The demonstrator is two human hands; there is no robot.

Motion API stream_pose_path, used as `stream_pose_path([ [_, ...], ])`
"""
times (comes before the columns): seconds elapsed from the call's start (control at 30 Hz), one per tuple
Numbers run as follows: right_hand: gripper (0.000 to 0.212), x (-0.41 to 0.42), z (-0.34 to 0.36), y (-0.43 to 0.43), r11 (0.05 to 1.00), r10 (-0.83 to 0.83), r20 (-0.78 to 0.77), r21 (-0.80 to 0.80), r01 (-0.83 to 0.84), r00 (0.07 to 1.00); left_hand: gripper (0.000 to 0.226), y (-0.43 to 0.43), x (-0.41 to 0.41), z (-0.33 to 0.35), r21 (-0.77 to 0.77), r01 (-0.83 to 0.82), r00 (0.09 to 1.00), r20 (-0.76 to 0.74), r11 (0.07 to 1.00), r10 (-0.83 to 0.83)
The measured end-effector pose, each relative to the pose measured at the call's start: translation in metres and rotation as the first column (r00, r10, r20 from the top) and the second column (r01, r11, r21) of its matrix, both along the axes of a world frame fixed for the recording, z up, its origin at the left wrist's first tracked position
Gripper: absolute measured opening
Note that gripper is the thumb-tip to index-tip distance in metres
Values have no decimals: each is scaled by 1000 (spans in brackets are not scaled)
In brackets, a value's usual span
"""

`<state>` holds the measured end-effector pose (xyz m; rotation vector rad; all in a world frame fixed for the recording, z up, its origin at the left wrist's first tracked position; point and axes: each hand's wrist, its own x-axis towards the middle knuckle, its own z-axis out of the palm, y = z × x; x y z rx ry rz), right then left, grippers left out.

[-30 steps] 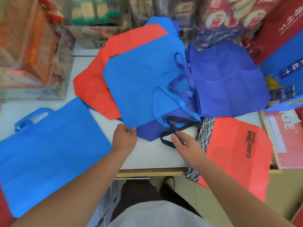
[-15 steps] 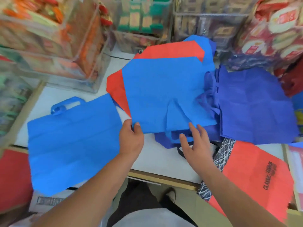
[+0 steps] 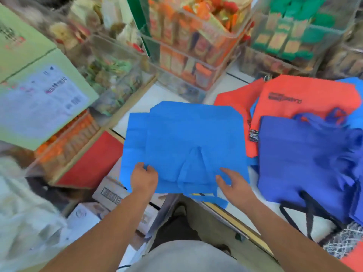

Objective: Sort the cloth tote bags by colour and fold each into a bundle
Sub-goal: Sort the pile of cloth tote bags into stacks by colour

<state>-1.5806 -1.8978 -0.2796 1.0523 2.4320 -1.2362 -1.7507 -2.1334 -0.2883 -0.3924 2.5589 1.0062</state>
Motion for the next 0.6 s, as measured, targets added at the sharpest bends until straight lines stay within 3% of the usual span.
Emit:
stream_pose_path([
  [0.1,45,-27,-6,-10,998,-50,-37,33,51,998,38,-28,-33,-2,-33,-26,999,25,999,27],
  [0.23,56,-43,-19,-10,990,-106,99,100,96,989,62,-57,-47,1,-214,94,994,78,972,-79],
  [0.37,68,-51,-42,-4,998,-66,273,32,60,960,82,-76,-50,-16,-134,238,947,250,962,-199],
  [0.43,67,-50,-52,-9,998,27,352,48,-47,936,80,-80,-53,-18,-87,261,929,294,961,-226],
  [0.5,66,-46,-57,-18,983,113,363,94,-157,925,74,-81,-59,-17,-70,244,947,233,967,-222],
  [0.6,44,-48,-49,-36,984,142,374,50,-173,917,69,-82,-76,-10,-85,224,970,117,971,-214],
])
